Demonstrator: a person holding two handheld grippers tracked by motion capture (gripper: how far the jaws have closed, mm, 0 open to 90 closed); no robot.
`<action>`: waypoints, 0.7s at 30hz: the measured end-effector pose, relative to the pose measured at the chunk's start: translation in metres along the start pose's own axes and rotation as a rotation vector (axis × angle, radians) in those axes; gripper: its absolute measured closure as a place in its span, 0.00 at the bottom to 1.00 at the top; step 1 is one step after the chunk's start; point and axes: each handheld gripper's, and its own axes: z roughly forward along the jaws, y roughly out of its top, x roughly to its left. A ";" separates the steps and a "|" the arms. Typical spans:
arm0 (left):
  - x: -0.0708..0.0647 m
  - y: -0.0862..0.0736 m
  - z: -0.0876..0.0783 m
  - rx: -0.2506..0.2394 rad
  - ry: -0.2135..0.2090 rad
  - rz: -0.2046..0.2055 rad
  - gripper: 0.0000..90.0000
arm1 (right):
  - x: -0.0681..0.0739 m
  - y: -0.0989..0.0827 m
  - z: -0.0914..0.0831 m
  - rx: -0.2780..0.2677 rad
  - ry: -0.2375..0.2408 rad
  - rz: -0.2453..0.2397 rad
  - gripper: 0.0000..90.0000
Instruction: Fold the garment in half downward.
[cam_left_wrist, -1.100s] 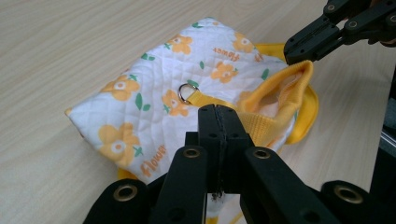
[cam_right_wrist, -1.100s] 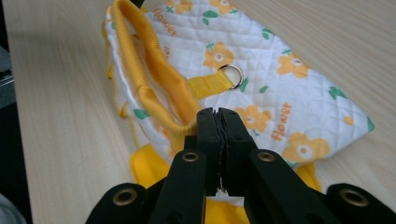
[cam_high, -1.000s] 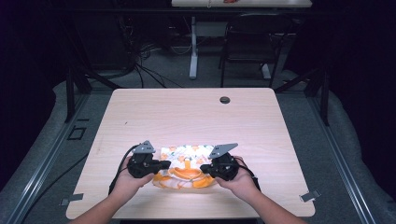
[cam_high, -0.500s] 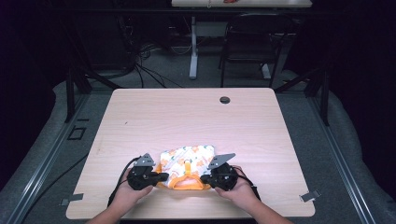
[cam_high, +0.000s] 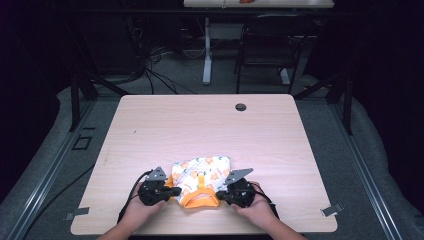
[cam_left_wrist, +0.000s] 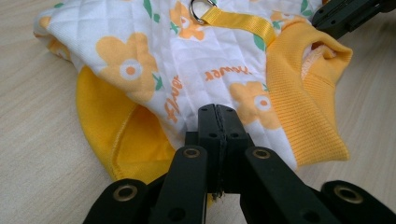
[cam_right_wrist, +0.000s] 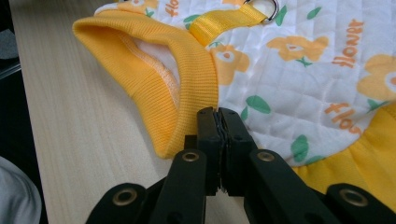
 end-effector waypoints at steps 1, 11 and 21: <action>0.000 0.000 0.000 0.001 0.000 0.003 1.00 | 0.000 0.000 0.000 0.001 0.003 -0.006 0.98; 0.002 0.001 0.003 0.005 -0.001 0.006 1.00 | -0.004 -0.001 0.001 0.001 0.019 0.024 0.98; 0.008 0.005 0.006 -0.001 0.013 0.012 1.00 | -0.008 0.000 0.004 -0.014 0.025 0.047 0.97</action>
